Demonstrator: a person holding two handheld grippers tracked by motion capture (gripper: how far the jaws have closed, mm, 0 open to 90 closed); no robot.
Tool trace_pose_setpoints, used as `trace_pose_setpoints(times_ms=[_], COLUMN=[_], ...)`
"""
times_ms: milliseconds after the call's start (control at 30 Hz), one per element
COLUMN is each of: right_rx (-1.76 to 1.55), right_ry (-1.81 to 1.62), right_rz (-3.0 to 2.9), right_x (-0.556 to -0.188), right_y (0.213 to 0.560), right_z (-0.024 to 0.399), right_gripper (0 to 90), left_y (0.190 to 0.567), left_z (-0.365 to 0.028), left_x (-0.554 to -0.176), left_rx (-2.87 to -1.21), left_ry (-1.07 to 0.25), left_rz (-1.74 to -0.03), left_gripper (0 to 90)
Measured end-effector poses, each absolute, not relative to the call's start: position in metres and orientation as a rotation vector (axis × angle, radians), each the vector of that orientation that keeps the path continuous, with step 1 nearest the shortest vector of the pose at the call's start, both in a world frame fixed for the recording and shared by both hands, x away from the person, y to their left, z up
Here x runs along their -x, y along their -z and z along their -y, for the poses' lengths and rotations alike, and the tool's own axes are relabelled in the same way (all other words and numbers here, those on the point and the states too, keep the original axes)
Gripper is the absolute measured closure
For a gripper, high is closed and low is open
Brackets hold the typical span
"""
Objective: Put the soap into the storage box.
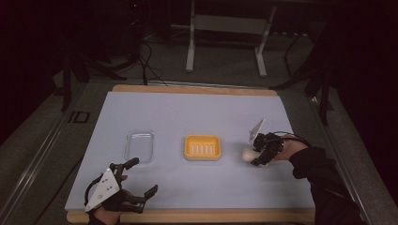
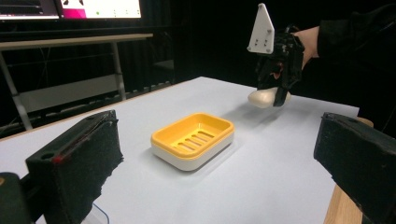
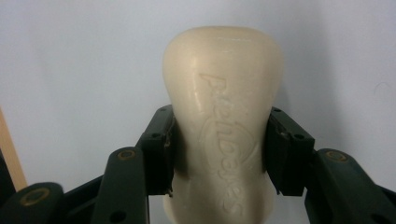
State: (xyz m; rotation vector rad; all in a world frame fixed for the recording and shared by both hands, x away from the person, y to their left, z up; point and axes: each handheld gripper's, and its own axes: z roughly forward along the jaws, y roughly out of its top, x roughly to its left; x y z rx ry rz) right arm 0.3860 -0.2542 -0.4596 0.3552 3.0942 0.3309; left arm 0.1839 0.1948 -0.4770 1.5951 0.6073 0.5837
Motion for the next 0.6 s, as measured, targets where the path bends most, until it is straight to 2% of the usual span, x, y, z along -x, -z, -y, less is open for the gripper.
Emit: trace_pose_setpoints(times_ms=[600], right_rx=[-0.153], right_ry=[-0.354], right_rz=[-3.141], right_x=[-0.38], right_y=[0.437], right_z=[0.255], right_gripper=[49.7], left_y=[0.477], left_z=[-0.195], left_x=[-0.184], left_rx=[-1.593], left_ry=[-0.585], left_rz=[-0.606], left_gripper=[0.9])
